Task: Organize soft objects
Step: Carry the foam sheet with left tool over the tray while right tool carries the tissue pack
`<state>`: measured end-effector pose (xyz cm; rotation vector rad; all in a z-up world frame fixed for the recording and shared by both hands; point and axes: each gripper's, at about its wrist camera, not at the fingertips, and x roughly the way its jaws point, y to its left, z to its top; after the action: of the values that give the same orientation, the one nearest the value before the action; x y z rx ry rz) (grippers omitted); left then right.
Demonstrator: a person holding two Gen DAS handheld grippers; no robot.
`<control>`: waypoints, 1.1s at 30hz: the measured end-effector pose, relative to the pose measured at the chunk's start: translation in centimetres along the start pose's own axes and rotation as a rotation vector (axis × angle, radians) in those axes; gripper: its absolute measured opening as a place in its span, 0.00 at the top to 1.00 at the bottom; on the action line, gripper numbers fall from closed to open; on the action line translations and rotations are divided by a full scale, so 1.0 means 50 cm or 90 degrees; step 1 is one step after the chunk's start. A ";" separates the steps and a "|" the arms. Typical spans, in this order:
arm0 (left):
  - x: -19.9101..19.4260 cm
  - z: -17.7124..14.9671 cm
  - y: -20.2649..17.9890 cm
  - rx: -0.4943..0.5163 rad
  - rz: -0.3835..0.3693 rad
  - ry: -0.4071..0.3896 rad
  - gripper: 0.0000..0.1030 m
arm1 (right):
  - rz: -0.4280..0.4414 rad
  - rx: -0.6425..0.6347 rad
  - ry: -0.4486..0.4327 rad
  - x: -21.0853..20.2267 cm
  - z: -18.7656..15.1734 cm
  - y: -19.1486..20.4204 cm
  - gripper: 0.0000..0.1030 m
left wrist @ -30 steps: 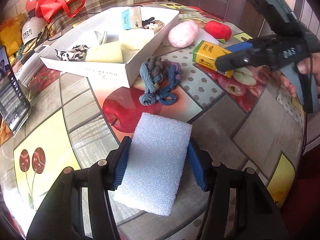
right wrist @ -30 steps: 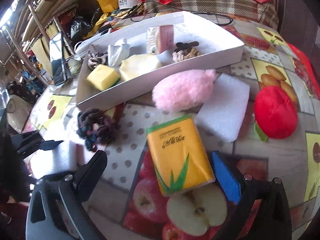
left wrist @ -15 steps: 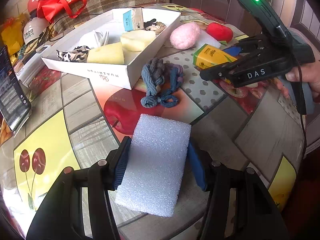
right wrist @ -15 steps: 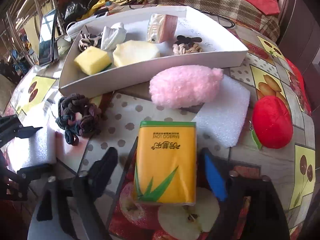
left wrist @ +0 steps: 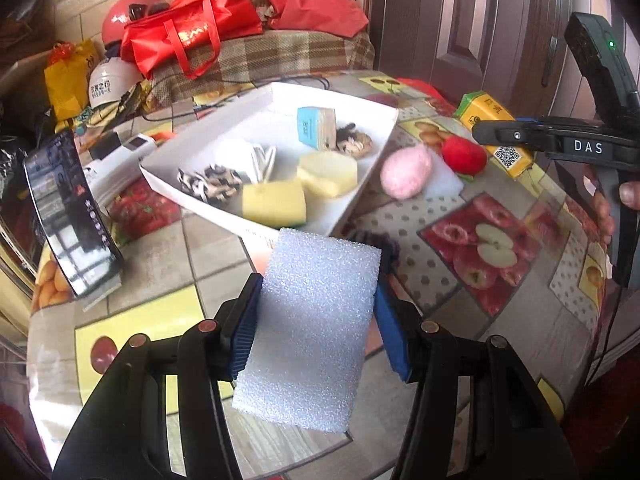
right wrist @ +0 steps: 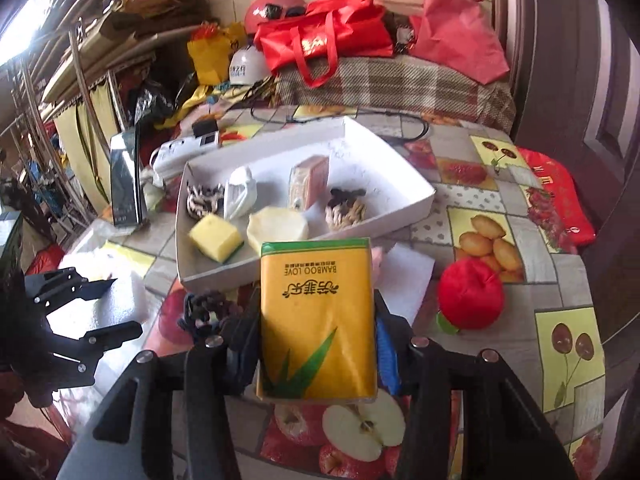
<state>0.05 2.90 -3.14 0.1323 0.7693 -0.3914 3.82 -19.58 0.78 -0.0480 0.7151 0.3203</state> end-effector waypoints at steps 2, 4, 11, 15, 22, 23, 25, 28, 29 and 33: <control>-0.020 0.035 0.008 0.004 0.011 -0.027 0.47 | -0.001 0.022 -0.035 -0.023 0.031 -0.009 0.53; -0.039 0.073 0.011 0.010 0.022 -0.051 0.47 | -0.002 0.029 -0.068 -0.046 0.059 -0.010 0.53; -0.086 0.175 0.013 0.019 0.053 -0.115 0.47 | 0.007 0.033 -0.143 -0.101 0.129 -0.004 0.53; -0.094 0.213 0.018 0.011 0.061 -0.130 0.47 | 0.007 0.040 -0.168 -0.118 0.149 -0.005 0.53; -0.112 0.281 0.032 0.000 0.070 -0.163 0.47 | -0.015 0.055 -0.234 -0.165 0.220 -0.030 0.53; -0.113 0.285 0.034 -0.008 0.068 -0.167 0.47 | -0.015 0.055 -0.241 -0.169 0.226 -0.029 0.53; -0.109 0.287 0.034 -0.020 0.061 -0.167 0.47 | -0.013 0.048 -0.244 -0.168 0.231 -0.022 0.53; -0.089 0.285 0.031 -0.013 0.056 -0.151 0.47 | -0.015 0.034 -0.234 -0.152 0.233 -0.012 0.53; -0.084 0.286 0.032 -0.010 0.057 -0.147 0.47 | -0.015 0.034 -0.230 -0.146 0.236 -0.014 0.53; -0.070 0.293 0.047 -0.023 0.058 -0.144 0.47 | -0.015 0.037 -0.222 -0.130 0.245 -0.016 0.53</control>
<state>8.22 2.35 9.73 0.0875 0.5444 -0.3003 7.26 -20.26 14.25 0.0542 0.3767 0.2765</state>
